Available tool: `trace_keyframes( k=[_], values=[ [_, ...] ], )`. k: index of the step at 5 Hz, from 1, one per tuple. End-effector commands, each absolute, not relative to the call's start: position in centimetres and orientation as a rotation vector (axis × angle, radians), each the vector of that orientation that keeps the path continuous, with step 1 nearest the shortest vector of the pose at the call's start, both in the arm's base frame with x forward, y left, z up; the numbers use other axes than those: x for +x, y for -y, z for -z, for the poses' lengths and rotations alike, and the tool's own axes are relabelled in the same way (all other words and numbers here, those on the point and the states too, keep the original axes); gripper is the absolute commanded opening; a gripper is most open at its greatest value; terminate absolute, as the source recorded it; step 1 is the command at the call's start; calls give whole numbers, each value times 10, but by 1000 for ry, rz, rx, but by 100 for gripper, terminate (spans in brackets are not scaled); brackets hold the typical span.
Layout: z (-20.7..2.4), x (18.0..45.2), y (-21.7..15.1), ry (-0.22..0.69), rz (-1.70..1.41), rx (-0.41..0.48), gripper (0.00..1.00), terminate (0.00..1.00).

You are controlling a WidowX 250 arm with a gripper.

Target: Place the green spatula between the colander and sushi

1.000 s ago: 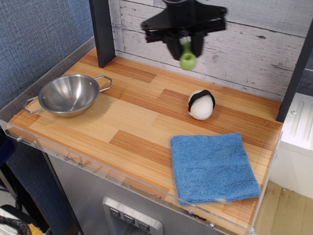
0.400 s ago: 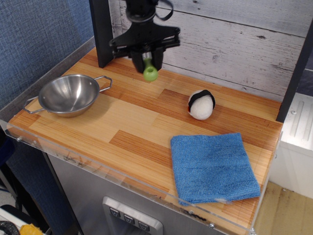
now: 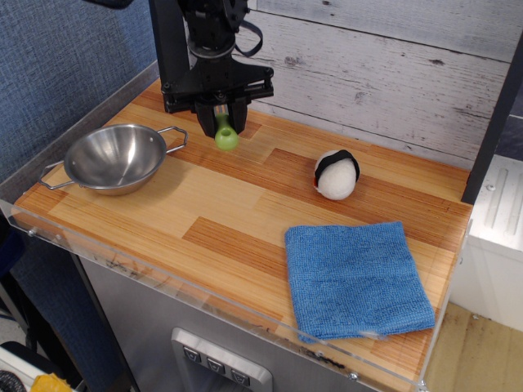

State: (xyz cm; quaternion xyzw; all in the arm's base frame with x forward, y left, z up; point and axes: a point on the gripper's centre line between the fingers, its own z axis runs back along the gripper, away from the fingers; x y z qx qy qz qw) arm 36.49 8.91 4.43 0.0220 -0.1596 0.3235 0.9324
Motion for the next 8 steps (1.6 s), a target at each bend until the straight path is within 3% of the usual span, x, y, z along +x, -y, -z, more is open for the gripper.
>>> trace_keyframes(
  k=[1,3,4,7,8],
  values=[
    [-45,358,-87,361,-656,45,0,0],
    [-32,355,-83,317,-667,27,0,0],
    [-37,357,-87,308,-703,49,100,0],
    [-50,356,-82,321,-713,50,100,0],
    [-78,366,-75,382,-693,59,100,0]
  ],
)
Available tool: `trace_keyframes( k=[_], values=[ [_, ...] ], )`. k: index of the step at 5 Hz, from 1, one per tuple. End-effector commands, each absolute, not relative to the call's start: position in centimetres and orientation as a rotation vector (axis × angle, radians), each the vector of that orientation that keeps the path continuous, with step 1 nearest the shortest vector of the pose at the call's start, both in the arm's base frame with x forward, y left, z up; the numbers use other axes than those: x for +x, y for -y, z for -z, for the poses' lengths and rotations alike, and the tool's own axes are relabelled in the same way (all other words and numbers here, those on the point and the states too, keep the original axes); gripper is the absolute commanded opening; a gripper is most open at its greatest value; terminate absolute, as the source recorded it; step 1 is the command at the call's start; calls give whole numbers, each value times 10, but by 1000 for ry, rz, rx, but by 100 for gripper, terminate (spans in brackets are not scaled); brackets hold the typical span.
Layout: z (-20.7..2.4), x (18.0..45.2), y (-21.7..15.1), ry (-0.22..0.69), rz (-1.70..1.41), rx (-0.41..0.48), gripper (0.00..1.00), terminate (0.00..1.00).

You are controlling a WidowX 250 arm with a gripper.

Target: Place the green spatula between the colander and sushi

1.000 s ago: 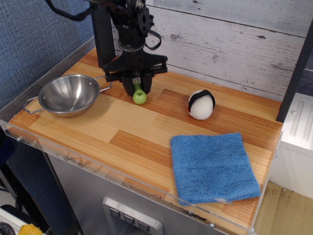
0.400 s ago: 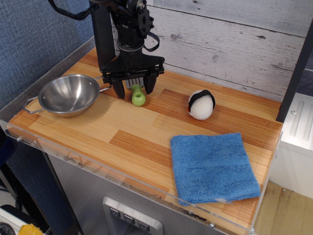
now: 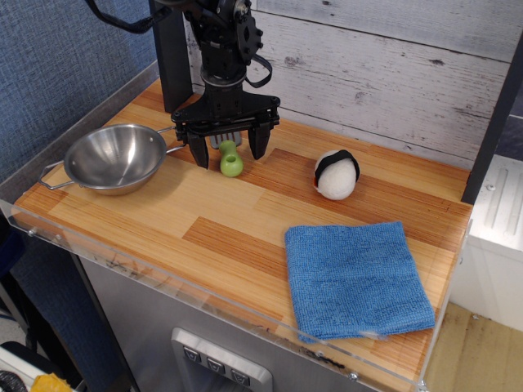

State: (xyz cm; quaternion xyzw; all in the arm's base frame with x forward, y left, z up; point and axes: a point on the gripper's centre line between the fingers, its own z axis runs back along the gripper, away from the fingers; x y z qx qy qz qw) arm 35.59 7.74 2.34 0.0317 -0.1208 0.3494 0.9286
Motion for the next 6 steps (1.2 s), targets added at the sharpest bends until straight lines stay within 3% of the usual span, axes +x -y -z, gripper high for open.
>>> trace_keyframes(
  k=[1,2,3,5,6],
  values=[
    [-121,375,-68,396,-688,42,100,0],
    [-162,369,-59,432,-704,12,100,0],
    [-186,352,-49,456,-716,-22,100,0],
    [-186,352,-49,456,-716,-22,100,0],
    [-186,352,-49,456,-716,-22,100,100]
  ],
)
